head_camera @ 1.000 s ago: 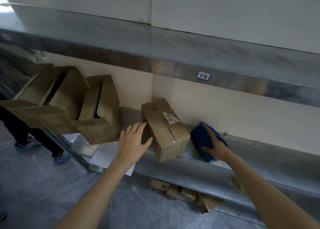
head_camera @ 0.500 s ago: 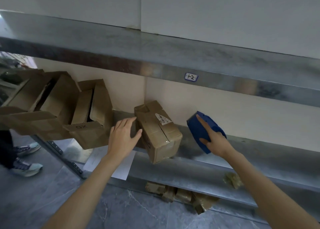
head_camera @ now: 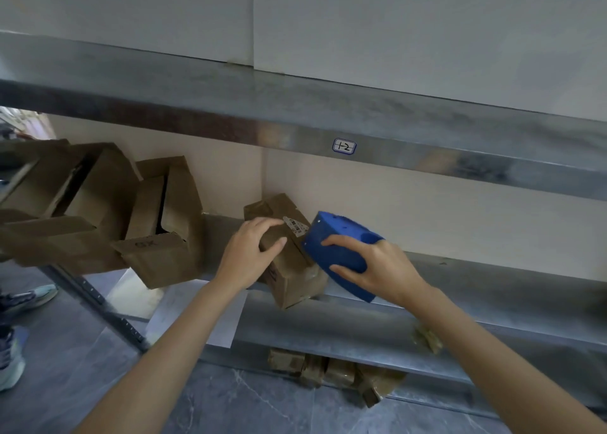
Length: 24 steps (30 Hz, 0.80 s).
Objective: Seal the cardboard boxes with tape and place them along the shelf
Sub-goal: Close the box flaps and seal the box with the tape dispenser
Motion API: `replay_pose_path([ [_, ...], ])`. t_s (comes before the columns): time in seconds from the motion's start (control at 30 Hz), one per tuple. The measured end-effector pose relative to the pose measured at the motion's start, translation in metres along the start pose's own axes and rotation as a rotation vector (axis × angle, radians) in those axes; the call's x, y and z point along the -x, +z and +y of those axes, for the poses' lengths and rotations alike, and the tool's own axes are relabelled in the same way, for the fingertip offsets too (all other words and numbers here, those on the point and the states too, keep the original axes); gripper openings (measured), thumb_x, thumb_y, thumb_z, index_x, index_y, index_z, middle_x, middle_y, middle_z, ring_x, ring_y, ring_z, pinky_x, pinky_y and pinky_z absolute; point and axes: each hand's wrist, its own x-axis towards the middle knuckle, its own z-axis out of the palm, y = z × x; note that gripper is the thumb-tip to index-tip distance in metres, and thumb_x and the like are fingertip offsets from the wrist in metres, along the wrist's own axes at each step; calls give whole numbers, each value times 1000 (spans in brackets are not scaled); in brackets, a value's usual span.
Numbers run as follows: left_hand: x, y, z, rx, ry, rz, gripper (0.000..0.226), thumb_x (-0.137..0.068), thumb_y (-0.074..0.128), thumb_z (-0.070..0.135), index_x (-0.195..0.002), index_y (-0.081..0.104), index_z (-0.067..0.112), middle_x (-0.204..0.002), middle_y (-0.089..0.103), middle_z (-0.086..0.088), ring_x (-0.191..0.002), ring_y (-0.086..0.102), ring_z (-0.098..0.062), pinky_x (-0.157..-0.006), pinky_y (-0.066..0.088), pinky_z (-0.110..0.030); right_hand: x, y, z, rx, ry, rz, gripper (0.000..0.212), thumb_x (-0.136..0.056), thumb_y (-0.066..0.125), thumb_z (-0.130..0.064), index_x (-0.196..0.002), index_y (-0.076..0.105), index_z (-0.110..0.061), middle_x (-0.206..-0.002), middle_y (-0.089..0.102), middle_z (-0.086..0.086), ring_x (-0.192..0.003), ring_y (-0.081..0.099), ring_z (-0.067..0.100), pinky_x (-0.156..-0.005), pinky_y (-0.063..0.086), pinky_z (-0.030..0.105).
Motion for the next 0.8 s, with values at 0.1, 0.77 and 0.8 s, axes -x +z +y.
replay_pose_path([
  [0.1, -4, -6, 6, 168, -10, -123, 32, -96, 63, 22, -127, 62, 28, -125, 64, 14, -118, 55, 1, -102, 47, -34, 1, 2, -16, -14, -124, -72, 41, -94, 52, -50, -133, 47, -43, -62, 42, -14, -41, 32, 3, -44, 39, 21],
  [0.77, 13, -9, 11, 301, -9, -356, 38, -88, 60, -10, -104, 72, 23, -101, 70, 9, -97, 64, -4, -89, 54, -25, 15, 4, -39, 52, -266, -259, 46, -97, 33, -54, -141, 41, -43, -79, 64, 1, -64, 55, 18, -66, 50, 37],
  [0.8, 13, -8, 11, 284, -16, -348, 34, -89, 62, -8, -104, 71, 21, -101, 70, 9, -97, 64, -4, -91, 54, -28, 14, 3, -39, 56, -259, -255, 46, -97, 33, -53, -141, 41, -44, -80, 65, 0, -63, 54, 17, -65, 50, 36],
])
